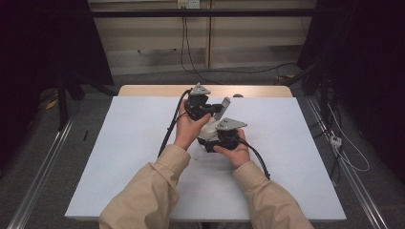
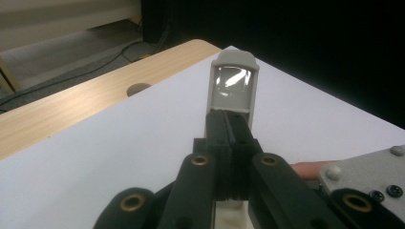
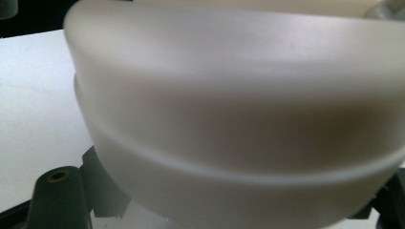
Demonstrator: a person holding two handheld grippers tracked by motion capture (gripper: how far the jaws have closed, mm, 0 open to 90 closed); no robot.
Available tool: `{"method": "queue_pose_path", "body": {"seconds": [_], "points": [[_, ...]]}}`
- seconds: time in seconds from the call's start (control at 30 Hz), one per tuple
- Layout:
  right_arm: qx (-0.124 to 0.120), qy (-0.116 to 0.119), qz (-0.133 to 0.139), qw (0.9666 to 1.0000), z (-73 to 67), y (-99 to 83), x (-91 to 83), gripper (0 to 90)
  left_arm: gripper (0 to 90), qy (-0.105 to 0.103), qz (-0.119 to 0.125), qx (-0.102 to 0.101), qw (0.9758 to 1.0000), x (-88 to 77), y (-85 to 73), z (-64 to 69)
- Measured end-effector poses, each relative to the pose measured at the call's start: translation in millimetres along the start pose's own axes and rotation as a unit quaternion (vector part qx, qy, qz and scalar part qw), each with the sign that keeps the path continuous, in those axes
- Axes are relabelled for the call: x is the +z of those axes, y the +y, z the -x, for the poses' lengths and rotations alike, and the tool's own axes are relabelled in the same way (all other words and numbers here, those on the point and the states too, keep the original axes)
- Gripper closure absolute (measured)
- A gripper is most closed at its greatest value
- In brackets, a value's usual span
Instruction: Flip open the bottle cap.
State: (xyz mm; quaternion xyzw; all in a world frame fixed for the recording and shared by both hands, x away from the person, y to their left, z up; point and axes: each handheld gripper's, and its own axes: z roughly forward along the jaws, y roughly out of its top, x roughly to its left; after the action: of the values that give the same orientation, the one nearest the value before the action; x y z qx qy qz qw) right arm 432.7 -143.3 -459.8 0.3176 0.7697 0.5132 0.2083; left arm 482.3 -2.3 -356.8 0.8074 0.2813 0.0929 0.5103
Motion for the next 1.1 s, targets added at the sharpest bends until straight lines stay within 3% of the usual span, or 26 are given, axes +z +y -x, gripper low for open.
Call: {"method": "queue_pose_path", "body": {"seconds": [1.1], "points": [[0.001, 0.002, 0.001, 1.0, 1.4, -1.0, 0.1, 18.7, 90.0, -0.012, -0.003, -0.003, 0.9999, 10.4, -5.0, -2.0]]}}
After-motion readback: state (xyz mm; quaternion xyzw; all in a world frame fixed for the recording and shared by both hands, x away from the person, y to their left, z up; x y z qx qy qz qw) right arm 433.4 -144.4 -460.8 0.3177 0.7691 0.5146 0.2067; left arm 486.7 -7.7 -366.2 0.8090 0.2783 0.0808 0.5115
